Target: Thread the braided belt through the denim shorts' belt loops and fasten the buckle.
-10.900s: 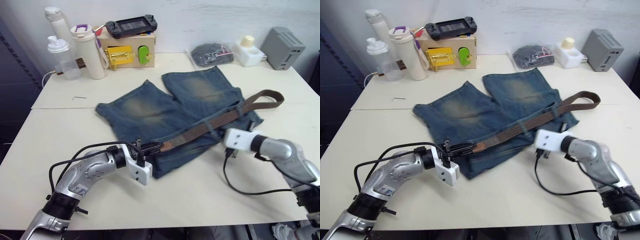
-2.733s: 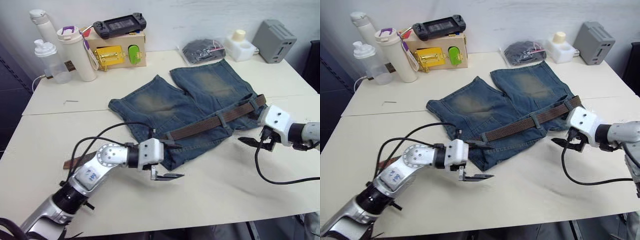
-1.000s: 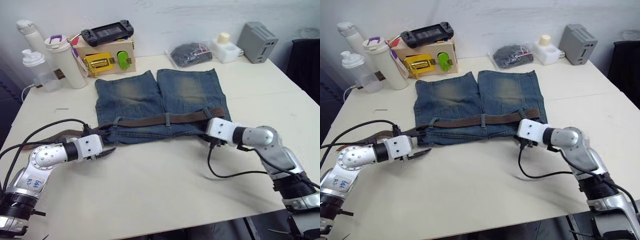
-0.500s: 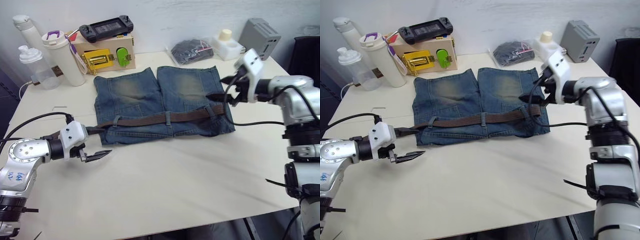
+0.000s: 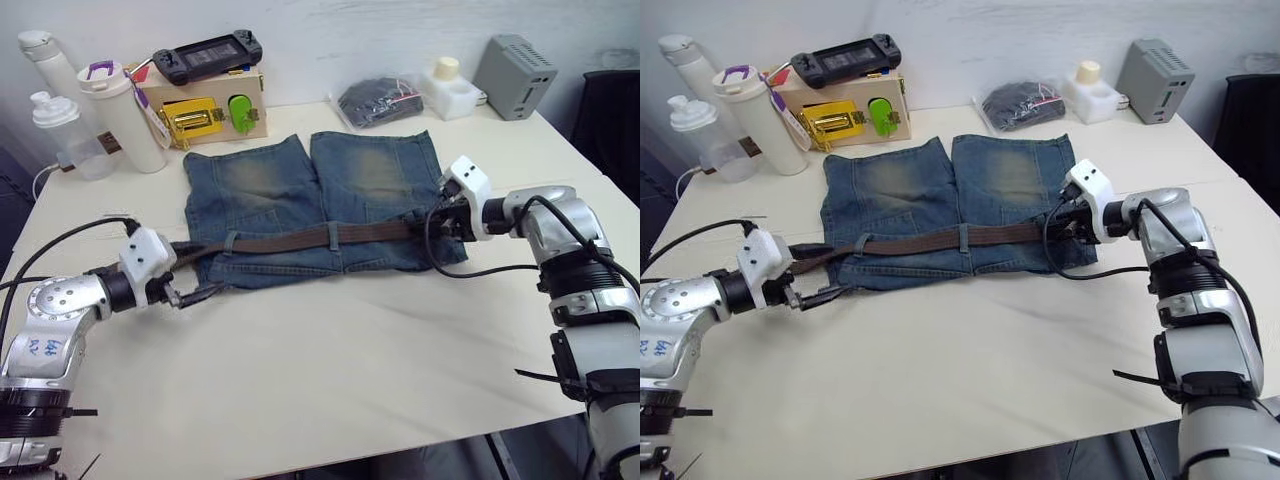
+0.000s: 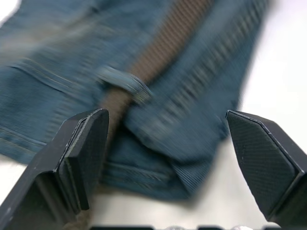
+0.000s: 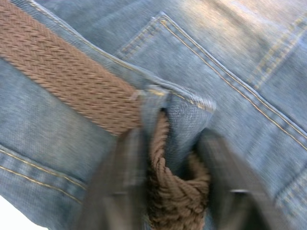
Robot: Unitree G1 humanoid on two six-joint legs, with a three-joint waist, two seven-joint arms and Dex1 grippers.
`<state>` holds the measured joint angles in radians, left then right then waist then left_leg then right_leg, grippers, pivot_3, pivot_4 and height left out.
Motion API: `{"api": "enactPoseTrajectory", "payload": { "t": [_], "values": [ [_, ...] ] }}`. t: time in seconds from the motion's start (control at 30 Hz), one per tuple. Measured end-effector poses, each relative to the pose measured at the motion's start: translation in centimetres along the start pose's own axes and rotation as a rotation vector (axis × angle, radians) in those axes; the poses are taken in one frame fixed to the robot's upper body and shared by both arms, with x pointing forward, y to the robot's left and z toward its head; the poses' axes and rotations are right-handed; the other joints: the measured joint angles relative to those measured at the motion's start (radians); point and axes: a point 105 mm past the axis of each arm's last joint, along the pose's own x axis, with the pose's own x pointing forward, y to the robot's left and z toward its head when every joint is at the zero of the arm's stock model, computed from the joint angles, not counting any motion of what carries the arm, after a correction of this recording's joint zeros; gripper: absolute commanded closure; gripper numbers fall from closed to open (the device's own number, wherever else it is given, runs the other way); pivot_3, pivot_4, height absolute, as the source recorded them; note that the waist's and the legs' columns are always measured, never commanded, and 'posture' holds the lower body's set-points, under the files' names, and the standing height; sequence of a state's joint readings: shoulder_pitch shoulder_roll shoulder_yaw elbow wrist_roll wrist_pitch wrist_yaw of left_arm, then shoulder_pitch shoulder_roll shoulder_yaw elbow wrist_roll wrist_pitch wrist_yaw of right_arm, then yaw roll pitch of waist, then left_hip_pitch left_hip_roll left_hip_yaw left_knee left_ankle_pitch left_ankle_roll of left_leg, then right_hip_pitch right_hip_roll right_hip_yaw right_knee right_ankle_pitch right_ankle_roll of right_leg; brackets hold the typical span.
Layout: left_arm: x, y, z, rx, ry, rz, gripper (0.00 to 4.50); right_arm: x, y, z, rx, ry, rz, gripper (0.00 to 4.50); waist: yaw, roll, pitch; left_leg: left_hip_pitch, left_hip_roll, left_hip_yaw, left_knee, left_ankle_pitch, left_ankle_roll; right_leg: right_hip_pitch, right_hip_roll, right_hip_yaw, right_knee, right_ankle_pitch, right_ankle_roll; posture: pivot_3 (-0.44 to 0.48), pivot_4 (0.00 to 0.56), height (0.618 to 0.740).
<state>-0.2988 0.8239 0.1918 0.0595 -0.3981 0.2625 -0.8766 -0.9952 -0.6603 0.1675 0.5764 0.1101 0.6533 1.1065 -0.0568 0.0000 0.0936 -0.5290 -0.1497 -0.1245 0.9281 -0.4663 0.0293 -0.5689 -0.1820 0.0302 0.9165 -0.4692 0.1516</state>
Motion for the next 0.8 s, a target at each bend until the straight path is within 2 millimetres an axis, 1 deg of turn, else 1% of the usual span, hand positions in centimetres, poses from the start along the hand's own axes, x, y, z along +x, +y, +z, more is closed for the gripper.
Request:
{"api": "enactPoseTrajectory", "payload": {
  "t": [0.07,0.13,0.17,0.2,0.27,0.33,0.4,0.5,0.63,0.73,0.8],
  "values": [
    [0.1,1.1,0.9,-0.053,-0.028,0.023,0.23,0.1,0.3,0.1,-0.001,-0.012,0.010,4.34,-0.001,0.000,0.000,0.000,0.000,0.000,0.000,0.000,0.000,0.000,0.000,0.000,0.000,0.000,0.000,0.000,0.150,0.645],
    [0.9,2.5,1.7,-0.144,-0.064,0.042,0.23,0.1,0.6,0.0,-0.002,-0.022,0.014,4.34,-0.001,0.000,0.000,0.000,0.000,0.000,0.000,0.000,0.000,0.000,0.000,0.000,0.001,0.000,0.000,0.000,0.150,0.645],
    [1.1,3.0,1.7,-0.183,-0.065,0.050,0.23,0.2,0.8,0.2,-0.008,-0.026,0.018,4.34,-0.001,0.000,0.000,0.000,0.000,0.000,0.000,0.000,0.000,0.000,0.000,0.000,0.001,0.000,0.000,0.000,0.150,0.645],
    [1.9,3.5,1.6,-0.262,-0.060,0.042,0.23,0.1,0.9,0.1,-0.012,-0.028,0.016,4.34,-0.002,0.000,0.000,0.001,0.000,0.000,0.000,0.000,0.000,0.000,0.000,0.000,0.002,0.000,0.000,0.000,0.150,0.645],
    [2.9,3.6,1.1,-0.356,-0.040,0.015,0.23,0.2,1.2,0.2,-0.028,-0.034,0.019,4.34,-0.007,-0.001,0.000,0.001,0.000,0.000,-0.002,0.000,0.000,0.000,0.000,0.000,0.002,0.000,0.000,0.000,0.150,0.645],
    [3.7,3.2,-0.2,-0.437,0.000,-0.018,0.23,0.4,1.5,0.4,-0.041,-0.044,0.021,4.34,-0.018,-0.001,0.000,0.001,0.000,0.000,-0.002,0.000,0.000,-0.001,0.000,0.000,0.003,0.000,0.000,0.000,0.150,0.645],
    [4.5,3.3,-1.1,-0.494,0.015,-0.017,0.23,0.3,1.8,0.4,-0.050,-0.047,0.020,4.34,-0.023,-0.001,0.000,0.001,0.000,-0.001,-0.002,0.000,0.000,-0.001,0.000,0.000,0.004,0.000,0.000,0.000,0.150,0.645],
    [5.1,3.6,-2.2,-0.509,0.066,-0.011,0.23,0.3,2.2,0.4,-0.054,-0.054,0.020,4.34,-0.027,-0.002,0.000,0.000,0.000,-0.001,-0.001,0.000,0.000,-0.001,0.000,0.000,0.004,0.000,0.000,0.000,0.150,0.645],
    [5.3,3.4,-2.8,-0.493,0.081,-0.026,0.23,0.2,2.3,0.4,-0.051,-0.055,0.010,4.34,-0.026,-0.002,0.000,0.001,0.000,-0.001,-0.001,0.000,0.000,-0.001,0.000,0.000,0.004,0.000,0.000,0.000,0.150,0.645],
    [5.2,2.9,-3.0,-0.459,0.089,-0.054,0.96,0.2,2.3,0.4,-0.055,-0.056,0.002,4.34,-0.026,-0.002,0.000,0.001,0.000,-0.001,-0.001,0.000,0.000,-0.001,0.000,0.000,0.004,0.000,0.000,0.000,0.150,0.645],
    [5.0,2.6,-3.2,-0.426,0.096,-0.068,1.92,0.3,2.3,0.3,-0.050,-0.056,0.000,4.34,-0.026,-0.002,0.000,0.001,0.000,-0.001,-0.001,0.000,0.000,-0.001,0.000,0.000,0.005,0.000,0.000,0.000,0.150,0.645]
  ]
}}
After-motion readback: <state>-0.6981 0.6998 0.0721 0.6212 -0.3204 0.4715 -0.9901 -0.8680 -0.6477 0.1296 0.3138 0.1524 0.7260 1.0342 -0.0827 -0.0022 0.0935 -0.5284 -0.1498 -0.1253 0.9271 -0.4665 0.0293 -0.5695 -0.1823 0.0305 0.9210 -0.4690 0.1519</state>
